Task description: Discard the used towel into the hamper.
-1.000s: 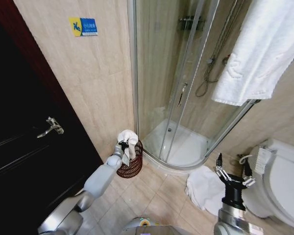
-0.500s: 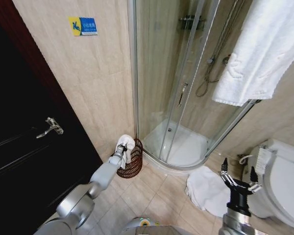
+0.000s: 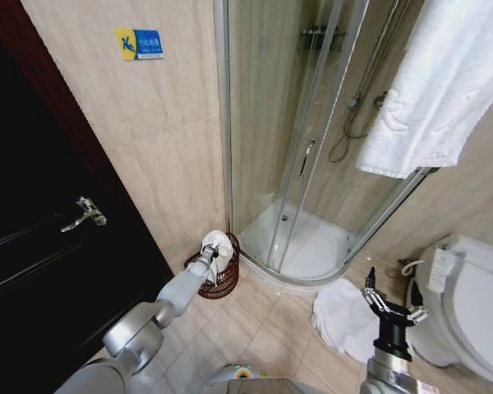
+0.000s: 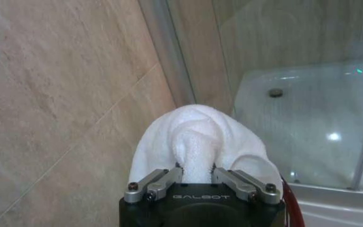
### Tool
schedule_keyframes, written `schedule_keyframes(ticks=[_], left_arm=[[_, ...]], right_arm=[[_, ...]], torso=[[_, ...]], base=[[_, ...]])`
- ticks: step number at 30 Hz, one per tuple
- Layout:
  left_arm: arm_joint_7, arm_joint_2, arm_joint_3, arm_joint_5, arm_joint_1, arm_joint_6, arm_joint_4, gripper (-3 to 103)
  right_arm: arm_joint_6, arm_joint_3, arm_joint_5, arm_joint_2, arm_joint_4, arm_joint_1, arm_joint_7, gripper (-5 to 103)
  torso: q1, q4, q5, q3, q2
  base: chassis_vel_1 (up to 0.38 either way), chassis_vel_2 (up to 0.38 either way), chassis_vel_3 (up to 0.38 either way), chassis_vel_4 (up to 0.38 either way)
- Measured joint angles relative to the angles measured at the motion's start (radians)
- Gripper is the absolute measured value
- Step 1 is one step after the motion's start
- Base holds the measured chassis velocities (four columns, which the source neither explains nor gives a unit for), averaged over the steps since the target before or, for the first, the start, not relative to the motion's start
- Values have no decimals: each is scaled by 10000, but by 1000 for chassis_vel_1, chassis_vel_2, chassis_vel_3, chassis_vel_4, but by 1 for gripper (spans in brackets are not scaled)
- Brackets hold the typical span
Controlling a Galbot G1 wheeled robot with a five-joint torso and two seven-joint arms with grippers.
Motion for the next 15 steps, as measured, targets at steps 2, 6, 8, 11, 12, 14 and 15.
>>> schedule_keyframes(ticks=[2, 6, 8, 11, 12, 14, 15], left_arm=[[-6, -16, -66, 10, 64, 1, -11, 10], [-14, 6, -98, 13, 122, 18, -99, 10], [-15, 106, -59, 23, 179, 62, -177, 10], [-12, 186, -45, 165, 277, 72, -222, 10], [-10, 247, -46, 279, 357, 76, -222, 10], [-7, 296, -61, 360, 422, 79, -207, 10], [-6, 337, -112, 439, 499, 85, -166, 10]], right_arm=[[-10, -37, -36, 19, 6, 34, -21, 100], [94, -67, -46, 33, -1, 92, -53, 100], [189, -55, -39, 35, -1, 116, -111, 100], [180, 83, 27, 32, 0, 198, -124, 100], [159, 175, 83, 12, 2, 265, -124, 100], [149, 246, 119, -11, 8, 307, -123, 100], [143, 305, 153, -48, 31, 321, -133, 100]], torso=[[-1, 1, 1, 0, 0], [4, -1, -3, 1, -2], [5, -1, 1, 0, -1], [16, 0, -2, 3, -5], [21, 3, 0, 6, -8], [21, 4, 0, 6, -7], [18, 3, 2, 4, -7]], base=[[-107, 86, 121, -123], [-162, 143, 160, -168], [-205, 211, 214, -220], [-193, 205, 186, -191], [-108, 147, 141, 7], [-108, 115, 97, 7], [-90, 82, 53, 0]])
